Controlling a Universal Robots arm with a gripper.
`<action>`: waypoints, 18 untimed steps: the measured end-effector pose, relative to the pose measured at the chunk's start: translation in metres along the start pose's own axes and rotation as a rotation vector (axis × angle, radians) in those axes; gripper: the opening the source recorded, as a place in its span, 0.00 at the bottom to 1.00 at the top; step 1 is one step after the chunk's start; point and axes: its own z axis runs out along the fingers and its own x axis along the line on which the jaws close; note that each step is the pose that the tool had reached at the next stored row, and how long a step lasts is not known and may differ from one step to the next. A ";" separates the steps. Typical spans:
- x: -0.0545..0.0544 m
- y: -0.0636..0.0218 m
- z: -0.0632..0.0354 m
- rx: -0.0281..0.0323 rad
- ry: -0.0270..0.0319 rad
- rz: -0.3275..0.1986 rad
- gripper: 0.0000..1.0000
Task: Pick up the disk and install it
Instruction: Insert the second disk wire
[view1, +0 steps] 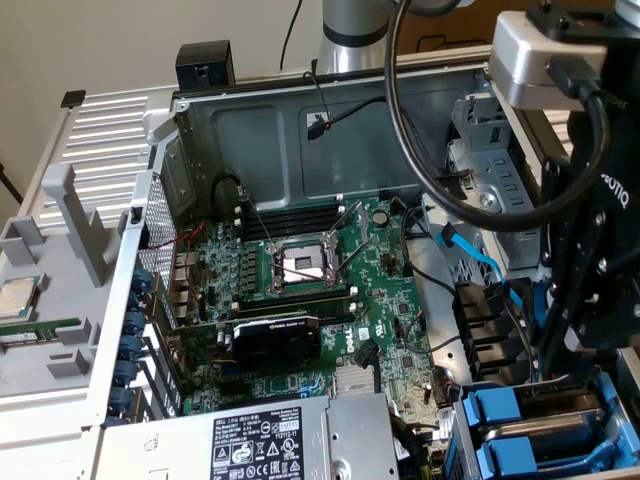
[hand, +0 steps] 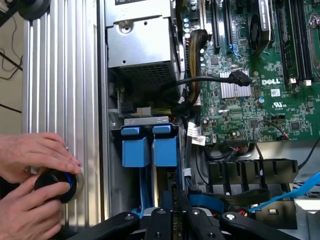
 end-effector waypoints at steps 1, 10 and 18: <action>0.000 0.0000 0.0006 0.0001 -0.0001 0.000 0.17; 0.000 0.0003 0.0068 0.0132 -0.0041 0.002 0.17; 0.000 0.0050 0.0096 0.0289 -0.0058 0.004 0.17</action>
